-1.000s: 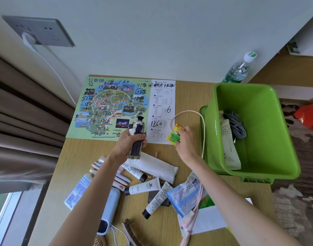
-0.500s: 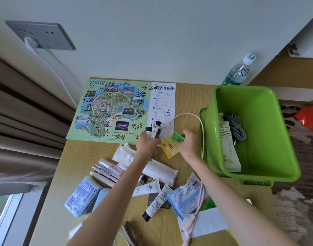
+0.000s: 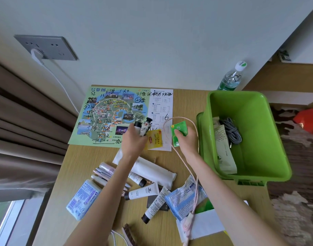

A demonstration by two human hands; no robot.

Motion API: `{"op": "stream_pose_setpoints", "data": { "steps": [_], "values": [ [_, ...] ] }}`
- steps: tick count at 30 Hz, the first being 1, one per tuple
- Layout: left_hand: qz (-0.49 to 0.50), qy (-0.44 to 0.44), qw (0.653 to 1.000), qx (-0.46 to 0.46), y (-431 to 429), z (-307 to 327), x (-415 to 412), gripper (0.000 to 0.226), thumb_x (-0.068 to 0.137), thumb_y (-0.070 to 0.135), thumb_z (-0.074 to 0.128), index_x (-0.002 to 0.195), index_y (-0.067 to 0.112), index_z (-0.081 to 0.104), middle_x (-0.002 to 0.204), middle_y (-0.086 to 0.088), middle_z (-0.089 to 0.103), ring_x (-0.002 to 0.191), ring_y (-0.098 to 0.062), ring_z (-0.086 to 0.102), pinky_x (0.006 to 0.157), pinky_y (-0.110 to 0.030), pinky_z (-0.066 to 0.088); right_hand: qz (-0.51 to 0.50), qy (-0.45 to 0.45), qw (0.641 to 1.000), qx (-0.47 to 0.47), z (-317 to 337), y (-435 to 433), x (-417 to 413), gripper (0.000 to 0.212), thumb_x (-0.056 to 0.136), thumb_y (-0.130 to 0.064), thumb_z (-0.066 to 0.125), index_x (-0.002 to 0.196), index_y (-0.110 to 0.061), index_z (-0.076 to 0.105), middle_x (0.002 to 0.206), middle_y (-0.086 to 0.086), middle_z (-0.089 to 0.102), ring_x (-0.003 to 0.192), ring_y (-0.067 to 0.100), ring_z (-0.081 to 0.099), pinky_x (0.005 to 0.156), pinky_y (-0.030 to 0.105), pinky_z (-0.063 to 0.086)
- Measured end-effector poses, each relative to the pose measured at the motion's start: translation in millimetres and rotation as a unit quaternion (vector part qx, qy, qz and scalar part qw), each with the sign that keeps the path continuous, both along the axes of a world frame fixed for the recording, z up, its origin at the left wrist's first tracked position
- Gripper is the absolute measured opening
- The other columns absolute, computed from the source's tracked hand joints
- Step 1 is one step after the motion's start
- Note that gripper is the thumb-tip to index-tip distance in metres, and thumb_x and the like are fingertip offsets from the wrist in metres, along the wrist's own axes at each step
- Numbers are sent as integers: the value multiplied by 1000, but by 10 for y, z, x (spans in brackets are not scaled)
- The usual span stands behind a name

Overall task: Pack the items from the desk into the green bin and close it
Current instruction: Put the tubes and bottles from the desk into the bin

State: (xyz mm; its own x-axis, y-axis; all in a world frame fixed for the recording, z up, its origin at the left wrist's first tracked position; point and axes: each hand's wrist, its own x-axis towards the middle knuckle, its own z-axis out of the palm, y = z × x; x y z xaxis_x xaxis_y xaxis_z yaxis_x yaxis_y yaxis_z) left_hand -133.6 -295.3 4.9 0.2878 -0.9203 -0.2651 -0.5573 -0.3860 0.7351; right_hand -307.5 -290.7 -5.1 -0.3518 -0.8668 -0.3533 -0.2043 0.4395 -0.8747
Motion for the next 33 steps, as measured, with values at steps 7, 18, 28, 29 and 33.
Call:
{"op": "stream_pose_setpoints", "data": {
  "steps": [7,18,28,29,33],
  "values": [
    [-10,110,992,-59,-71,498,57,25,72,1,71,82,16,53,66,-1,61,53,-14,53,50,-29,47,133,-178,975,-12,424,-17,155,15,95,-14,56,96,-25,65,93,-8,70,79,-3,65,66,12,46],
    [-90,327,940,-25,-119,1058,-331,21,75,7,77,91,2,64,82,-11,74,72,-23,72,64,-29,57,104,-78,979,-157,1304,-20,-408,43,82,-4,72,114,-10,45,111,10,65,97,18,66,82,29,53],
    [-120,350,929,31,10,1099,-1024,27,81,18,77,95,8,55,77,-11,65,62,-21,60,61,-32,57,90,444,890,50,1011,309,-1768,22,93,-18,60,105,-2,53,110,17,61,99,36,63,67,32,35],
    [-128,351,927,34,15,1111,-1075,28,82,21,76,95,9,55,78,-10,65,63,-21,61,61,-32,58,103,465,876,69,943,357,-1752,23,92,-16,63,107,-1,54,110,16,62,96,34,65,64,30,35],
    [-153,343,926,43,26,1164,-1269,35,84,29,73,104,11,51,83,-9,65,67,-17,64,65,-36,60,159,495,847,110,788,464,-1672,34,88,-8,67,119,-2,52,115,12,63,96,28,67,62,28,40]
  ]
}}
